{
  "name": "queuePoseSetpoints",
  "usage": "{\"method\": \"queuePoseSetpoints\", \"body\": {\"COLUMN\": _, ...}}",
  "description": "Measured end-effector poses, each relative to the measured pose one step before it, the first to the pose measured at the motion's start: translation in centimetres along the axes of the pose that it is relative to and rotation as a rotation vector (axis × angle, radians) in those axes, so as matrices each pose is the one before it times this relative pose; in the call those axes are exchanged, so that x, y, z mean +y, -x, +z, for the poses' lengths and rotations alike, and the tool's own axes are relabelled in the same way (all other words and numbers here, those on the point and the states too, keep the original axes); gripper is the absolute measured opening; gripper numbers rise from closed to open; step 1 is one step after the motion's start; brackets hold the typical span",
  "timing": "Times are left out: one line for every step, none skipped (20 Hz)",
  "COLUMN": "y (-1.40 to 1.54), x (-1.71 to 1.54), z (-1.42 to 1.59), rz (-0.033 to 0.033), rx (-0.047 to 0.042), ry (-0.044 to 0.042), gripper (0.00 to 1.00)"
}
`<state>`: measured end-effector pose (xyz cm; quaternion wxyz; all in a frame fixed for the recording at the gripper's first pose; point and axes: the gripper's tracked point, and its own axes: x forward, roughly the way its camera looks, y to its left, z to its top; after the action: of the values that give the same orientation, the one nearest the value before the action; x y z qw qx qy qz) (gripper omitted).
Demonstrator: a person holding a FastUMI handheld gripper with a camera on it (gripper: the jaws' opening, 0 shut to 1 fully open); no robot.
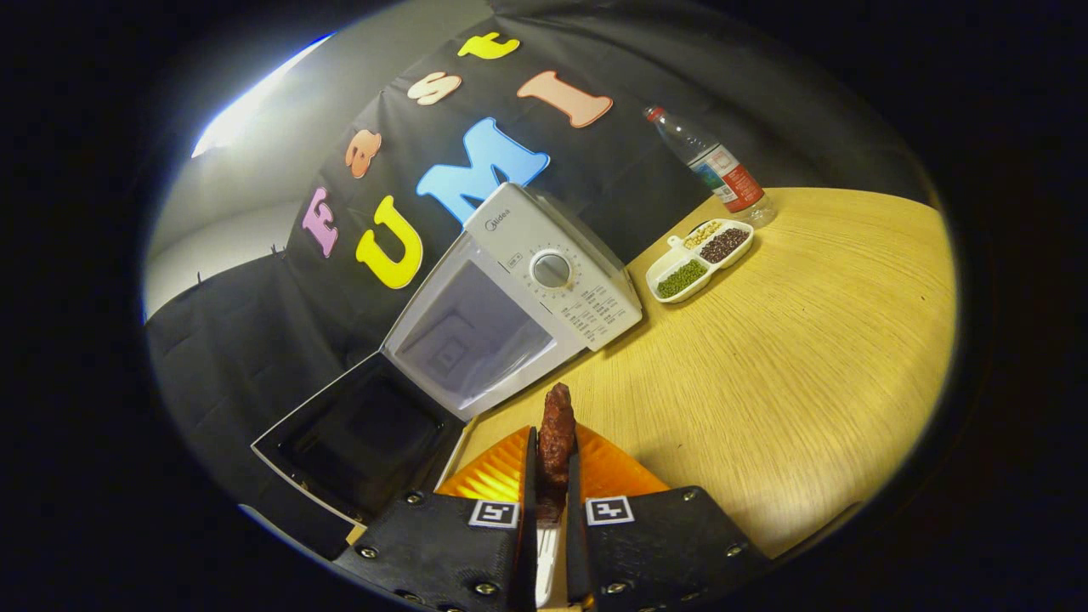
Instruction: Open the microwave, put the food inside, and close the microwave door.
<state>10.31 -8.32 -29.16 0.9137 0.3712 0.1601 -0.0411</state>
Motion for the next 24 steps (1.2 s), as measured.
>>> {"method": "queuePoseSetpoints", "body": {"y": 0.121, "x": 0.399, "z": 0.036, "rz": 0.00614, "rx": 0.00280, "ry": 0.00501, "gripper": 0.14}}
{"method": "queuePoseSetpoints", "body": {"y": 0.049, "x": 0.625, "z": 0.225, "rz": 0.01065, "rx": -0.00574, "ry": -0.00867, "gripper": 0.14}}
{"method": "queuePoseSetpoints", "body": {"y": -0.041, "x": 0.435, "z": 0.024, "rz": 0.00837, "rx": 0.00995, "ry": -0.01180, "gripper": 0.14}}
{"method": "queuePoseSetpoints", "body": {"y": 0.341, "x": 0.498, "z": 0.198, "rz": 0.00656, "rx": -0.00172, "ry": -0.02316, "gripper": 0.14}}
{"method": "queuePoseSetpoints", "body": {"y": 0.089, "x": 0.337, "z": 0.404, "rz": -0.00123, "rx": -0.00408, "ry": -0.01512, "gripper": 0.14}}
{"method": "queuePoseSetpoints", "body": {"y": 0.289, "x": 0.541, "z": 0.230, "rz": 0.00116, "rx": -0.00574, "ry": 0.00238, "gripper": 0.14}}
{"method": "queuePoseSetpoints", "body": {"y": 0.131, "x": 0.446, "z": 0.390, "rz": -0.00326, "rx": -0.01274, "ry": 0.01084, "gripper": 0.14}}
{"method": "queuePoseSetpoints", "body": {"y": 0.135, "x": 0.715, "z": 0.125, "rz": 0.00494, "rx": -0.00437, "ry": 0.02529, "gripper": 0.14}}
{"method": "queuePoseSetpoints", "body": {"y": -0.063, "x": 0.675, "z": 0.236, "rz": -0.00092, "rx": -0.00696, "ry": 0.01736, "gripper": 0.14}}
{"method": "queuePoseSetpoints", "body": {"y": -0.217, "x": 0.589, "z": 0.115, "rz": 0.00064, "rx": -0.00101, "ry": 0.02063, "gripper": 0.14}}
{"method": "queuePoseSetpoints", "body": {"y": -0.288, "x": 0.557, "z": 0.215, "rz": -0.00270, "rx": -0.00411, "ry": 0.01211, "gripper": 0.14}}
{"method": "queuePoseSetpoints", "body": {"y": -0.392, "x": 0.858, "z": 0.168, "rz": 0.00374, "rx": -0.00251, "ry": 0.00731, "gripper": 0.14}}
{"method": "queuePoseSetpoints", "body": {"y": -0.522, "x": 0.759, "z": 0.136, "rz": 0.00706, "rx": 0.00336, "ry": 0.00466, "gripper": 0.14}}
{"method": "queuePoseSetpoints", "body": {"y": -0.318, "x": 0.463, "z": -0.029, "rz": -0.00855, "rx": 0.00322, "ry": 0.01407, "gripper": 0.14}}
{"method": "queuePoseSetpoints", "body": {"y": -0.394, "x": 0.330, "z": 0.268, "rz": -0.01166, "rx": -0.00403, "ry": 0.01830, "gripper": 0.14}}
{"method": "queuePoseSetpoints", "body": {"y": -0.576, "x": 0.853, "z": 0.167, "rz": 0.00167, "rx": -0.00429, "ry": 0.01857, "gripper": 0.14}}
{"method": "queuePoseSetpoints", "body": {"y": -0.551, "x": 0.805, "z": 0.067, "rz": 0.00872, "rx": -0.00509, "ry": 0.00913, "gripper": 0.14}}
{"method": "queuePoseSetpoints", "body": {"y": -0.484, "x": 0.618, "z": -0.121, "rz": 0.00497, "rx": 0.00165, "ry": 0.00821, "gripper": 0.14}}
{"method": "queuePoseSetpoints", "body": {"y": -0.533, "x": 0.456, "z": -0.077, "rz": -0.00020, "rx": 0.00029, "ry": 0.00622, "gripper": 0.14}}
{"method": "queuePoseSetpoints", "body": {"y": -0.600, "x": 0.458, "z": -0.024, "rz": -0.00209, "rx": 0.00064, "ry": 0.00648, "gripper": 0.14}}
{"method": "queuePoseSetpoints", "body": {"y": -0.655, "x": 0.378, "z": -0.024, "rz": -0.00319, "rx": 0.00165, "ry": 0.00575, "gripper": 0.14}}
{"method": "queuePoseSetpoints", "body": {"y": -0.700, "x": 0.446, "z": -0.122, "rz": -0.00048, "rx": 0.00292, "ry": -0.00051, "gripper": 0.14}}
{"method": "queuePoseSetpoints", "body": {"y": -0.666, "x": 0.414, "z": 0.047, "rz": 0.00468, "rx": -0.00167, "ry": -0.00694, "gripper": 0.14}}
{"method": "queuePoseSetpoints", "body": {"y": -0.826, "x": 0.474, "z": 0.091, "rz": 0.00379, "rx": -0.00354, "ry": -0.00525, "gripper": 0.14}}
